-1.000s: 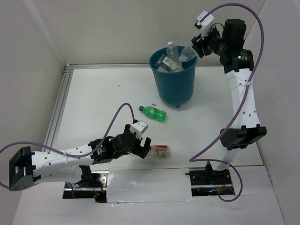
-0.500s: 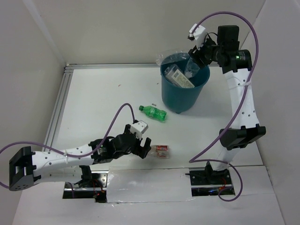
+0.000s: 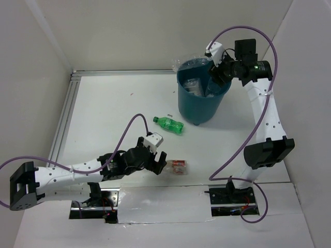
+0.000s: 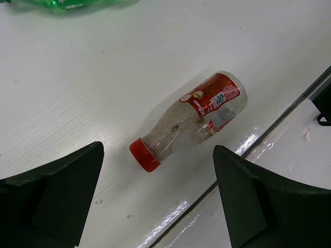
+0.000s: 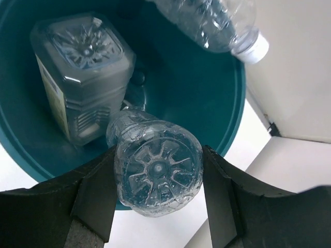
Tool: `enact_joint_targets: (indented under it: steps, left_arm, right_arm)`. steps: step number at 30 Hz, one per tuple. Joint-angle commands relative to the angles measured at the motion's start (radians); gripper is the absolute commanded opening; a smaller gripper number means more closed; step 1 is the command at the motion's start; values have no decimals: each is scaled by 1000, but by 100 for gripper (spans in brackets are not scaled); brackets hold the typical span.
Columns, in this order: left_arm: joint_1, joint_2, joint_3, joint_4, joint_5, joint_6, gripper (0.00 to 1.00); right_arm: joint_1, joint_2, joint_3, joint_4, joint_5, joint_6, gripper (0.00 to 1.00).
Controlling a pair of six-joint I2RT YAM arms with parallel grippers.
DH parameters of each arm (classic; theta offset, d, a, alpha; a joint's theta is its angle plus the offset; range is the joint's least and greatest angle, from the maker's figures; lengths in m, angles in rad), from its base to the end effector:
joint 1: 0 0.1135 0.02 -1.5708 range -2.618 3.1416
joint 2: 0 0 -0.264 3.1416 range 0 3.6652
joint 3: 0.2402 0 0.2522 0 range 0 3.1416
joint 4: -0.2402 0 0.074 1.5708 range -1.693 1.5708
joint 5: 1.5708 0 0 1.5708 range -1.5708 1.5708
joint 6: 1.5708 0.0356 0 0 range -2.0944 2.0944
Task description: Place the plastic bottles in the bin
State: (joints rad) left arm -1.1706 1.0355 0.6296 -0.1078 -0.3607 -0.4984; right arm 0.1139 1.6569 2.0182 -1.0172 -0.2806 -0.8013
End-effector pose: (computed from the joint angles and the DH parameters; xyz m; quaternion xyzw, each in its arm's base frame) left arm 0.1002 -0.2047 0.2462 0.1948 0.8318 -0.2636 0.4479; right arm 0.3331 0.0480 0.4532 -0.4479 0.7697 -0.0292 0.4540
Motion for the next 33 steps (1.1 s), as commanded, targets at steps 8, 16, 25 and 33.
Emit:
enact_joint_targets:
  steps: [8, 16, 25, 33]
  left_arm:
    - [-6, -24, 2, 16, -6, 5, 100]
    - [-6, -26, -19, 16, 5, -5, 100]
    - [-6, 26, 18, 51, 25, 14, 100]
    - [-15, -3, -36, 72, 25, -55, 98]
  right_arm:
    - [-30, 9, 77, -46, -104, 22, 90]
    - [-30, -110, 166, 84, -184, 79, 86]
    - [10, -171, -277, 767, -215, 382, 12]
    - [33, 103, -101, 875, -221, 508, 15]
